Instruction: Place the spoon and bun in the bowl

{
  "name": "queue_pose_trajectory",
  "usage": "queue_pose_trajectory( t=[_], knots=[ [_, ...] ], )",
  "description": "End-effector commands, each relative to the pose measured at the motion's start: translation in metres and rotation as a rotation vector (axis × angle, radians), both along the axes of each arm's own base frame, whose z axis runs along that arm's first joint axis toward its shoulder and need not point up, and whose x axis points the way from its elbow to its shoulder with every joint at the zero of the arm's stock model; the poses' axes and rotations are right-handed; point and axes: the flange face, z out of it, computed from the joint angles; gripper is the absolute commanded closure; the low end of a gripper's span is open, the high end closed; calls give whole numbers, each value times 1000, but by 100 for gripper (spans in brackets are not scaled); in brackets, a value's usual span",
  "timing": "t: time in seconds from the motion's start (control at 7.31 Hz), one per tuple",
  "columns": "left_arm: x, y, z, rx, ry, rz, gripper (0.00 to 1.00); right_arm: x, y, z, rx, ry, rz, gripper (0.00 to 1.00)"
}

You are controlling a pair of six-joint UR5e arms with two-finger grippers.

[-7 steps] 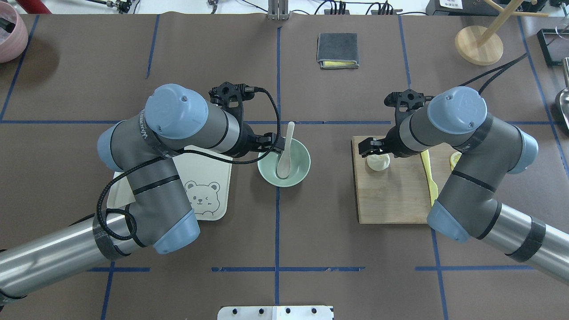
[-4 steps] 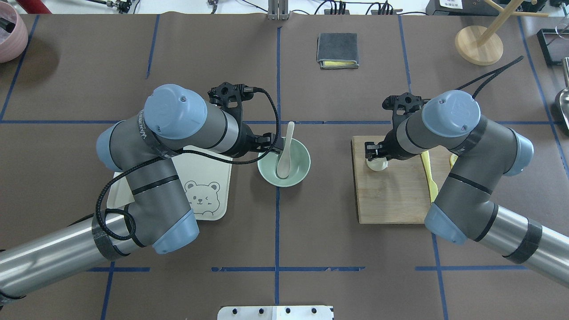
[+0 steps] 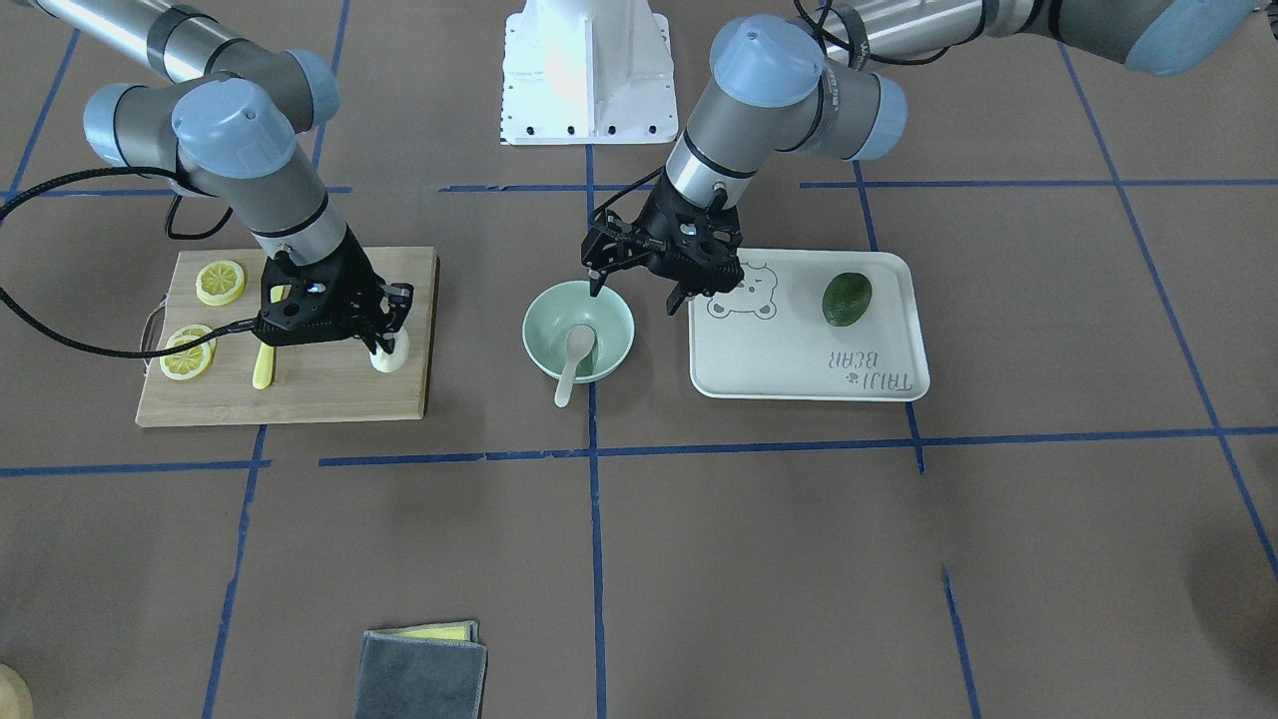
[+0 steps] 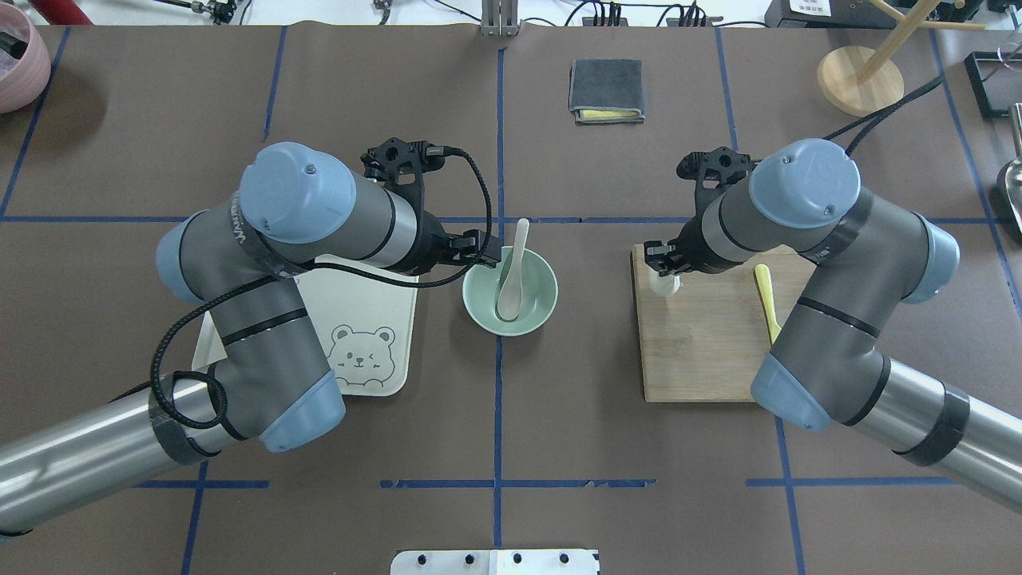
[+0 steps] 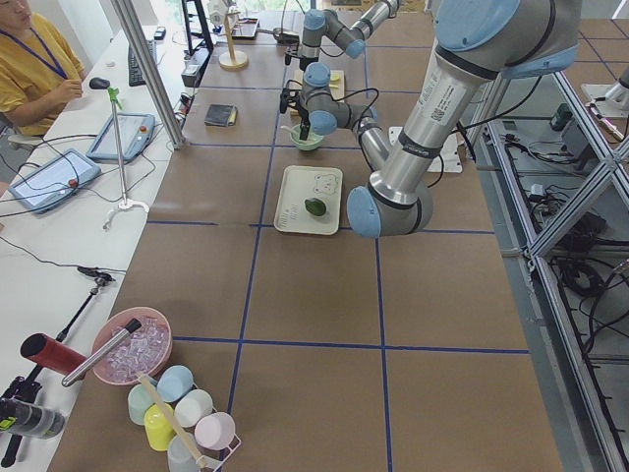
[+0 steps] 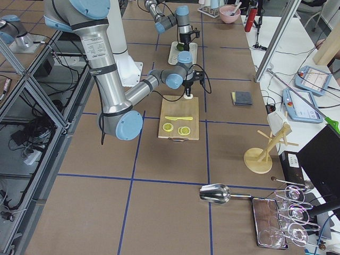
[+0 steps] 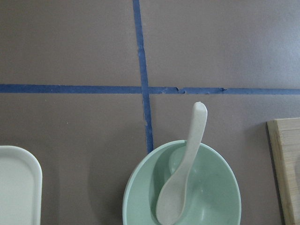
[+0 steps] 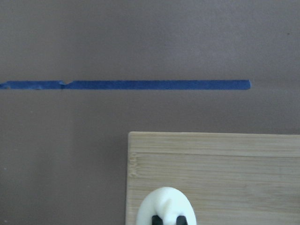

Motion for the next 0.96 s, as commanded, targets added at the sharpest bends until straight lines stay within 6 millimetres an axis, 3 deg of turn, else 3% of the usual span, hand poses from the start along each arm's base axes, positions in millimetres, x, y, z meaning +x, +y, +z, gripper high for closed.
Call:
queue_pose_trajectory(
  t=[0.0, 0.14, 0.27, 0.41, 0.55, 0.68, 0.82],
  knots=[
    [-75, 6, 34, 90, -25, -17, 1, -25, -4, -89, -99, -95, 96, 100],
    [-89, 9, 42, 121, -39, -12, 1, -51, 15, -115, -143, -135, 122, 100],
    [-93, 7, 50, 116, -50, -18, 1, -84, 21, -136, -161, -147, 168, 100],
    [-96, 8, 49, 117, -48, -20, 1, -109, 30, -134, -165, -126, 173, 100],
    [-96, 8, 53, 112, -54, -21, 1, -113, 30, -131, -165, -121, 193, 100],
    [-97, 9, 51, 114, -50, -23, 1, -115, 30, -128, -173, -115, 218, 7],
    [-96, 9, 51, 113, -50, -24, 1, -117, 32, -131, -165, -118, 229, 0]
  ],
)
